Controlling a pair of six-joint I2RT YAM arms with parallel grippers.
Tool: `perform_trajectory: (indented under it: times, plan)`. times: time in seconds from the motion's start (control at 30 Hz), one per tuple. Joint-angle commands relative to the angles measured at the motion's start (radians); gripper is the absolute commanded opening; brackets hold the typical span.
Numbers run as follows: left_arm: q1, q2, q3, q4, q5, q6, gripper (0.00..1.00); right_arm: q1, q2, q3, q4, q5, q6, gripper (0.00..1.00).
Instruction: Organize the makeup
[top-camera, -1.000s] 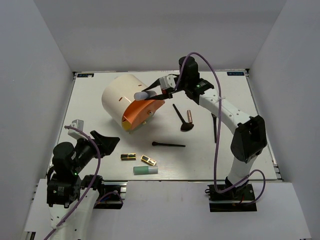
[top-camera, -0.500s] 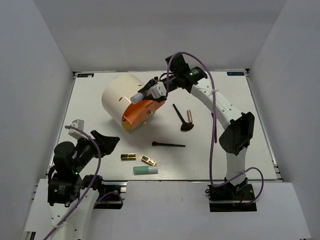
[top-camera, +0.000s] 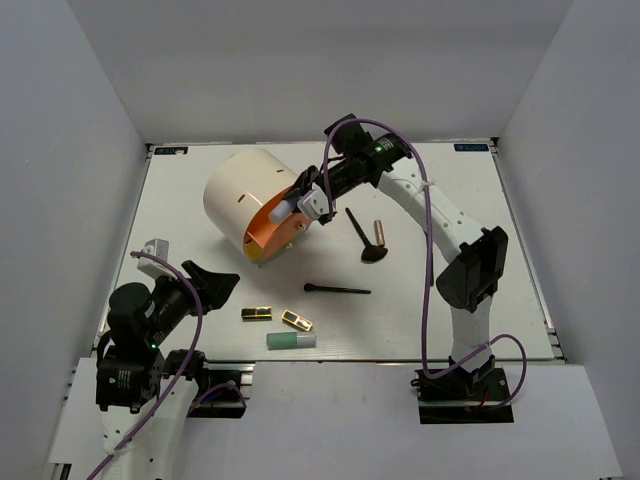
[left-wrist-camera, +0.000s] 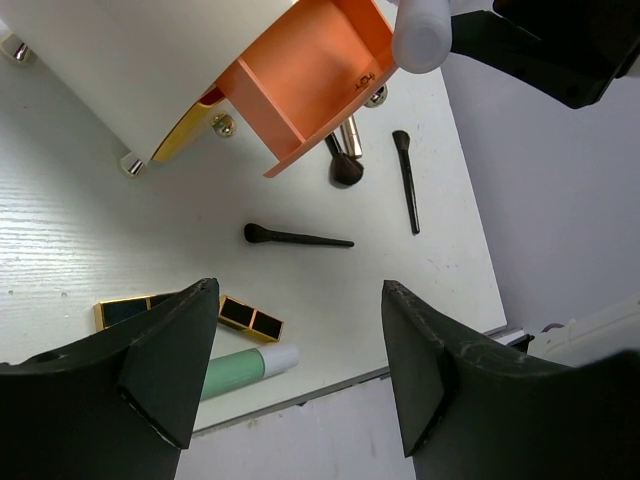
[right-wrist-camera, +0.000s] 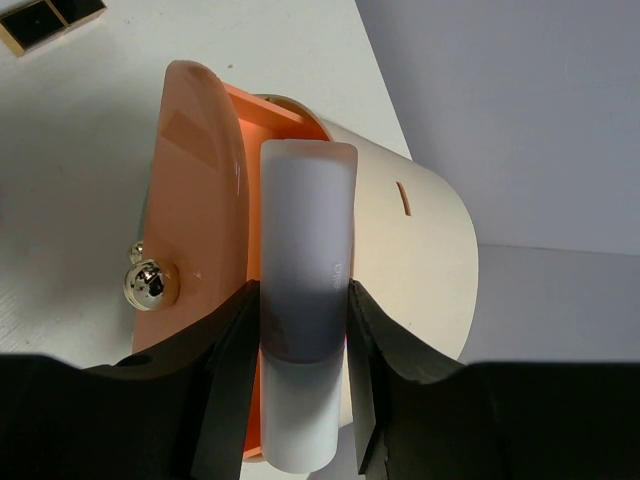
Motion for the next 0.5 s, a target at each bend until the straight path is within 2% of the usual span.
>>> perform_trajectory:
  times: [0.0,0.07,0.3,0.37,0.43,0.47]
  plan:
    - [0.003,-0.011,-0.001,0.02,-0.002,0.004,0.76,0.018,-0.012,0.036,-0.019,0.026,-0.005,0.0]
    - [0.003,-0.018,0.001,0.015,-0.007,0.002,0.76,0.019,-0.012,0.036,-0.004,0.029,0.001,0.0]
    - [0.003,-0.044,0.005,-0.008,-0.016,-0.007,0.76,0.033,-0.015,0.027,0.015,0.032,0.006,0.29]
    - [0.003,-0.047,0.005,-0.011,-0.019,-0.008,0.76,0.038,-0.024,0.011,0.034,0.032,0.014,0.42]
    - [0.003,-0.048,0.01,-0.014,-0.02,-0.01,0.76,0.038,-0.036,-0.007,0.054,0.032,0.024,0.44]
    - [0.003,-0.048,0.01,-0.016,-0.019,-0.01,0.76,0.039,-0.04,-0.013,0.062,0.03,0.026,0.48]
